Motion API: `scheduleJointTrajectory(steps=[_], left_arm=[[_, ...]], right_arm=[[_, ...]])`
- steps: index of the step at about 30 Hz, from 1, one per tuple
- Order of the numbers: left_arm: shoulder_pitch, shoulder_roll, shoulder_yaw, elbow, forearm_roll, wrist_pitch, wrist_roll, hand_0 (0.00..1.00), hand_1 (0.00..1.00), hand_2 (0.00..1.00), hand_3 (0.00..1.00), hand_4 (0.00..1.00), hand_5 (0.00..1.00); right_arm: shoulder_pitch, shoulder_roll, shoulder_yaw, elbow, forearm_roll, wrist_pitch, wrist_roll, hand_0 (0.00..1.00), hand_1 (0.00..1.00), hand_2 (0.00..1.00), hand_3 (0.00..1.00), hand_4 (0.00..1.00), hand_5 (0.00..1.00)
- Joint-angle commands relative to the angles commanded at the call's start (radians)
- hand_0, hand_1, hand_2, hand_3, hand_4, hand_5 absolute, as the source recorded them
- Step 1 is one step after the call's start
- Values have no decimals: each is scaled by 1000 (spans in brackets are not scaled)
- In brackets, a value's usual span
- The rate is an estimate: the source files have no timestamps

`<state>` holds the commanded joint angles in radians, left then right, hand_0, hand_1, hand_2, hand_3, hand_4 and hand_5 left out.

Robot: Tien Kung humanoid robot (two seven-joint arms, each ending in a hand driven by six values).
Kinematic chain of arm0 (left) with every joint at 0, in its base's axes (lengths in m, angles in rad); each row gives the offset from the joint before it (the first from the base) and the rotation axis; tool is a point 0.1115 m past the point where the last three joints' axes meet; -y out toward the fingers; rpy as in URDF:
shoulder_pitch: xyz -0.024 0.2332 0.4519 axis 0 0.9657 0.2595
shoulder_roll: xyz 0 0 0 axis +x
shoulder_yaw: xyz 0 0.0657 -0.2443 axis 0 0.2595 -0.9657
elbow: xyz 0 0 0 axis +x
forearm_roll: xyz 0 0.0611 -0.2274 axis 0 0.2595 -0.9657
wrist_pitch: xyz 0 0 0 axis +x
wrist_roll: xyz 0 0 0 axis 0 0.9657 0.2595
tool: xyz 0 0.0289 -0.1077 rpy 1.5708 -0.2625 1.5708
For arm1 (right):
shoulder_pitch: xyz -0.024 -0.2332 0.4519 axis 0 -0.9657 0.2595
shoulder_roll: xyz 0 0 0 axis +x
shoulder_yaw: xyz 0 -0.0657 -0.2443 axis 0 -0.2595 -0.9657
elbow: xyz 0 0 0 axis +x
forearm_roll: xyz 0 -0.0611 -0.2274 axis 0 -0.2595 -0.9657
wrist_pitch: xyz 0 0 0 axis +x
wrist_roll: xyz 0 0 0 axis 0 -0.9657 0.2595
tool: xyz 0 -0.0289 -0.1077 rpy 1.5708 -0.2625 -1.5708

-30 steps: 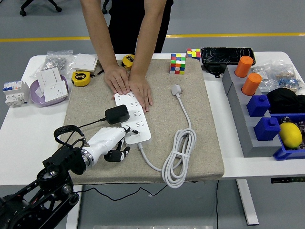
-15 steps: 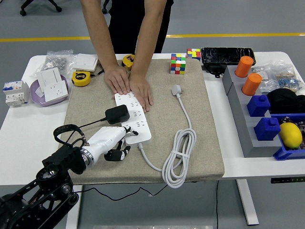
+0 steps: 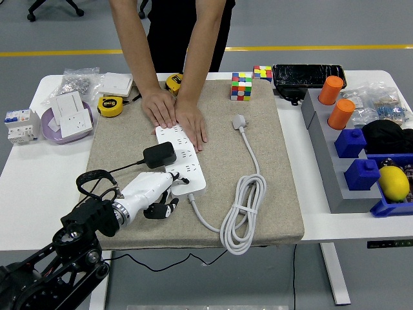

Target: Pick up the plug,place it near the board,insert it into the board,press the button

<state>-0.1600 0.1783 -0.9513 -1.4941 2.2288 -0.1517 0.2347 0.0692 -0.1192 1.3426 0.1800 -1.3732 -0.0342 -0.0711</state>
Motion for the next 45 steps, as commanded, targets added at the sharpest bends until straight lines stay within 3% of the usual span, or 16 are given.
scheduleJointTrajectory(steps=[14,17,18,19,21,24,25,27,30,31,32,36,37,42,43,45], left_arm=[[4,4,-6,-6,21,14,-9,152,16,151,742,501,2],[2,10,-12,-37,40,72,-32,152,16,151,742,501,2],[1,12,-14,-61,40,115,-53,152,16,151,742,501,2],[0,12,-15,-67,40,130,-57,173,28,170,708,730,53],[-4,11,-24,-106,40,187,-80,173,28,170,708,730,53],[-13,10,-41,-153,40,230,-106,173,28,170,708,730,53],[-17,10,-47,-163,40,249,-117,227,122,237,672,789,73],[-28,2,-57,-156,24,303,-152,227,122,237,672,789,73],[-54,-25,-57,-89,-97,382,-230,227,122,237,672,789,73],[-67,-38,-53,-65,-136,394,-258,424,616,573,610,871,94],[-75,-46,-51,-37,-182,401,-297,424,616,573,610,871,94],[-122,-92,-54,71,-351,364,-389,424,616,573,610,871,94],[-128,-99,-59,88,-390,340,-389,753,868,833,797,998,341],[-161,-121,-78,191,-604,173,-336,753,868,833,797,998,341],[-168,-123,-78,215,-643,148,-328,965,998,980,972,998,638],[-175,-129,-79,249,-728,134,-324,965,998,980,972,998,638]], right_arm=[[1,1,7,0,-2,0,0,799,716,719,762,998,939],[2,1,8,0,-1,-1,0,799,716,719,762,998,939],[2,0,7,0,1,-1,1,799,716,719,762,998,939],[2,0,7,0,1,-1,1,796,715,719,763,998,939],[2,0,9,0,1,-1,1,796,715,719,763,998,939],[3,1,8,0,3,-2,1,796,715,719,763,998,939],[3,1,8,0,4,-2,1,798,715,719,762,998,939],[4,2,8,0,4,-2,1,798,715,719,762,998,939],[4,5,2,0,8,-2,1,798,715,719,762,998,939],[5,6,1,0,8,-2,1,797,715,719,763,998,939],[6,7,0,0,9,-2,1,797,715,719,763,998,939],[9,8,-8,0,14,-3,1,797,715,719,763,998,939],[10,8,-11,0,17,-3,1,797,715,719,763,998,939],[11,9,-10,0,6,-1,-2,797,715,719,763,998,939],[11,9,-13,0,6,0,-2,796,716,719,763,998,939],[10,9,-15,0,5,-1,-2,796,716,719,763,998,939]])
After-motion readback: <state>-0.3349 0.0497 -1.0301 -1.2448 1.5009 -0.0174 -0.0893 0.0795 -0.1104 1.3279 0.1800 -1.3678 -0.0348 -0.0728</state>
